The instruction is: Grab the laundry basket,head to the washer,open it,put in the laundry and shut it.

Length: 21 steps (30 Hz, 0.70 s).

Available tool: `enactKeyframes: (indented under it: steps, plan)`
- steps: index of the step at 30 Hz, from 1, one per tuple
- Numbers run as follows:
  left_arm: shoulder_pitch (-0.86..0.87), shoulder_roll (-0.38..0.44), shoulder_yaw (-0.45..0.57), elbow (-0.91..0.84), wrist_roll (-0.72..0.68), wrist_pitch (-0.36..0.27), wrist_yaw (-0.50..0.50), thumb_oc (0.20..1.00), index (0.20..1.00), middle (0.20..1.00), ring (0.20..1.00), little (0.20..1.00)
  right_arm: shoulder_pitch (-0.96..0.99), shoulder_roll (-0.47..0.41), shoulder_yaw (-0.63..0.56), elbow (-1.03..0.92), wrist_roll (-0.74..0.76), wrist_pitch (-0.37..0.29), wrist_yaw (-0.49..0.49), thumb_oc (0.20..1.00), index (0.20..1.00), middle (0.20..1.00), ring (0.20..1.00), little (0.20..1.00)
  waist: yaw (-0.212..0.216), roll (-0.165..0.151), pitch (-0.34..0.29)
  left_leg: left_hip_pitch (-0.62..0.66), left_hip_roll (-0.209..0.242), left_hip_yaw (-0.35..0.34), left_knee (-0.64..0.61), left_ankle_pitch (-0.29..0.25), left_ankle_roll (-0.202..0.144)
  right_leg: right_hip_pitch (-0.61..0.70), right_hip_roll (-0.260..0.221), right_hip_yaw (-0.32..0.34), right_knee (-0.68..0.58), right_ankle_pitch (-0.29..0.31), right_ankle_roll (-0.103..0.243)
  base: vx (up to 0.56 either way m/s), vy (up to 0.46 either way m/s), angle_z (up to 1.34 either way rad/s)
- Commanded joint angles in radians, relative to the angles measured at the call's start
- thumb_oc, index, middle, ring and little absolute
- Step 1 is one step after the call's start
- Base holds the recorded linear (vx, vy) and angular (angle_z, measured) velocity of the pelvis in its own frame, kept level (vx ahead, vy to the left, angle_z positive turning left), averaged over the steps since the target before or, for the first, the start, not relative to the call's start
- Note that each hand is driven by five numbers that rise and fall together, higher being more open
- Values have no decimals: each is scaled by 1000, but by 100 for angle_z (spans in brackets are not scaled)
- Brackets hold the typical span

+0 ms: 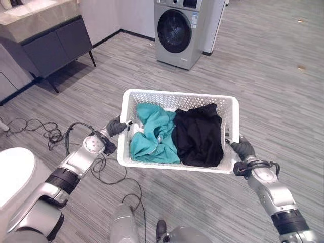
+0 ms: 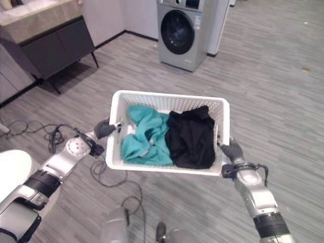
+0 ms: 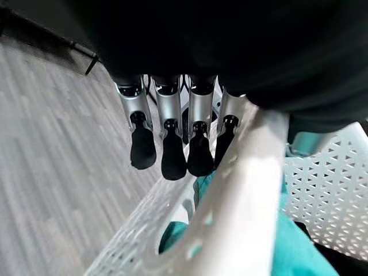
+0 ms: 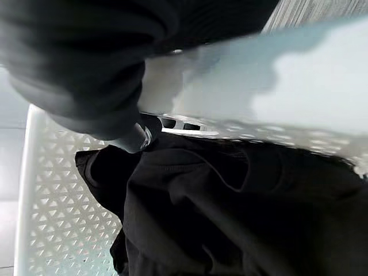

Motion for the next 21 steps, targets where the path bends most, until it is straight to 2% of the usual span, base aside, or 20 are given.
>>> enactKeyframes:
  steps: [1, 3, 4, 7, 8, 9, 10, 11, 12, 13, 14, 16, 17, 18, 19, 20, 21]
  plan:
    - [-132, 104, 73, 76, -8, -27, 81, 200, 200, 200, 200, 200, 10, -105, -124, -62, 46, -124, -21, 200, 200, 200, 200, 200, 92, 33, -54, 227, -1, -47, -484, 159, -43, 20, -142, 66, 12, -37, 122, 514, 70, -61]
    - [-137, 104, 66, 77, -14, -25, 77, 200, 200, 200, 200, 200, -8, -83, -101, -54, 47, -125, -13, 200, 200, 200, 200, 200, 110, 33, -55, 210, -10, -61, -561, 169, -52, 62, -144, 79, 20, -77, 126, 604, 90, -87]
    - [-133, 111, 62, 80, -24, -26, 72, 200, 200, 200, 200, 200, -23, -68, -83, -49, 49, -119, -5, 200, 200, 200, 200, 200, 114, 32, -71, 211, 10, -45, -538, 172, -50, 102, -150, 90, 38, -124, 132, 556, 100, -77]
    - [-145, 107, 50, 85, -28, -28, 75, 200, 200, 200, 200, 200, -10, -53, -85, -60, 51, -118, -5, 200, 200, 200, 200, 200, 110, 25, -95, 227, 15, -5, -477, 194, -39, 124, -170, 94, 73, -136, 144, 589, 152, -6]
    - [-154, 99, 37, 99, -12, -33, 82, 200, 200, 200, 200, 200, 10, -25, -76, -62, 56, -120, -1, 200, 200, 200, 200, 200, 110, -8, -114, 239, -22, 28, -418, 175, -20, 119, -212, 98, 143, -54, 181, 672, 188, 9]
    - [-150, 97, 42, 93, -6, -32, 88, 200, 200, 200, 200, 200, 16, -16, -71, -63, 55, -119, 2, 200, 200, 200, 200, 200, 111, -12, -124, 246, -32, 31, -415, 165, -9, 106, -220, 111, 164, -2, 193, 858, 234, -38]
    - [-137, 108, 57, 89, -1, -36, 91, 200, 200, 200, 200, 200, -17, -2, -44, -42, 39, -122, 12, 200, 200, 200, 200, 200, 121, -25, -147, 275, -64, 46, -411, 128, 15, 101, -256, 116, 206, 105, 233, 618, 179, -52]
    - [-135, 115, 59, 84, 2, -36, 92, 200, 200, 200, 200, 200, -25, -1, -42, -36, 30, -117, 15, 200, 200, 200, 200, 200, 127, -30, -151, 292, -69, 61, -412, 111, 25, 90, -268, 102, 253, 151, 251, 743, 259, -34]
    - [-136, 135, 68, 79, 5, -37, 98, 200, 200, 200, 200, 200, -43, 4, -35, -29, 2, -108, 19, 200, 200, 200, 200, 200, 131, -30, -152, 341, -80, 91, -418, 60, 54, 51, -296, 54, 384, 206, 269, 495, 218, -32]
    - [-130, 144, 78, 71, 7, -37, 97, 200, 200, 200, 200, 200, -49, 8, -31, -32, -6, -104, 23, 200, 200, 200, 200, 200, 131, -21, -152, 354, -82, 94, -419, 45, 66, 18, -301, 36, 437, 230, 273, 606, 274, -49]
    - [-123, 144, 86, 57, 12, -33, 97, 200, 200, 200, 200, 200, -33, 21, -38, -30, -15, -97, 33, 200, 200, 200, 200, 200, 110, -15, -137, 405, -108, 77, -426, 9, 98, -56, -264, 56, 548, 238, 262, 419, 196, -49]
    - [-117, 116, 81, 48, 34, -25, 91, 200, 200, 200, 200, 200, 5, 36, -61, -37, -12, -99, 33, 200, 200, 200, 200, 200, 75, 11, -117, 456, -106, 43, -444, -3, 105, -155, -193, 71, 624, 234, 268, 349, 144, 68]
    - [-116, 93, 75, 38, 46, -22, 89, 200, 200, 200, 200, 200, 29, 41, -81, -46, -9, -103, 30, 200, 200, 200, 200, 200, 52, 17, -105, 478, -108, 22, -441, -10, 99, -192, -196, 43, 656, 227, 278, 342, 65, 174]
    - [-123, 57, 54, 28, 62, -13, 79, 200, 200, 200, 200, 200, 72, 51, -113, -59, -3, -106, 25, 200, 200, 200, 200, 200, 5, 41, -88, 520, -96, -23, -439, -18, 80, -290, -206, 2, 712, 185, 264, 476, -41, 192]
    - [-149, 21, 29, 29, 82, -7, 68, 200, 200, 200, 200, 200, 122, 57, -160, -63, 13, -117, 7, 200, 200, 200, 200, 200, -46, 42, -79, 566, -98, -86, -430, -38, 59, -353, -205, 13, 665, 144, 238, 517, -93, 176]
    - [-157, 7, 19, 31, 91, -7, 66, 200, 200, 200, 200, 200, 147, 55, -179, -65, 30, -120, 1, 200, 200, 200, 200, 200, -71, 32, -77, 587, -103, -118, -422, -57, 52, -355, -194, 34, 597, 132, 227, 602, -241, 186]
    - [-172, -18, 5, 41, 102, -7, 62, 200, 200, 200, 200, 200, 176, 50, -204, -67, 56, -130, -4, 200, 200, 200, 200, 200, -101, 2, -82, 625, -125, -168, -417, -91, 44, -378, -173, 111, 409, 128, 217, 393, -177, 206]
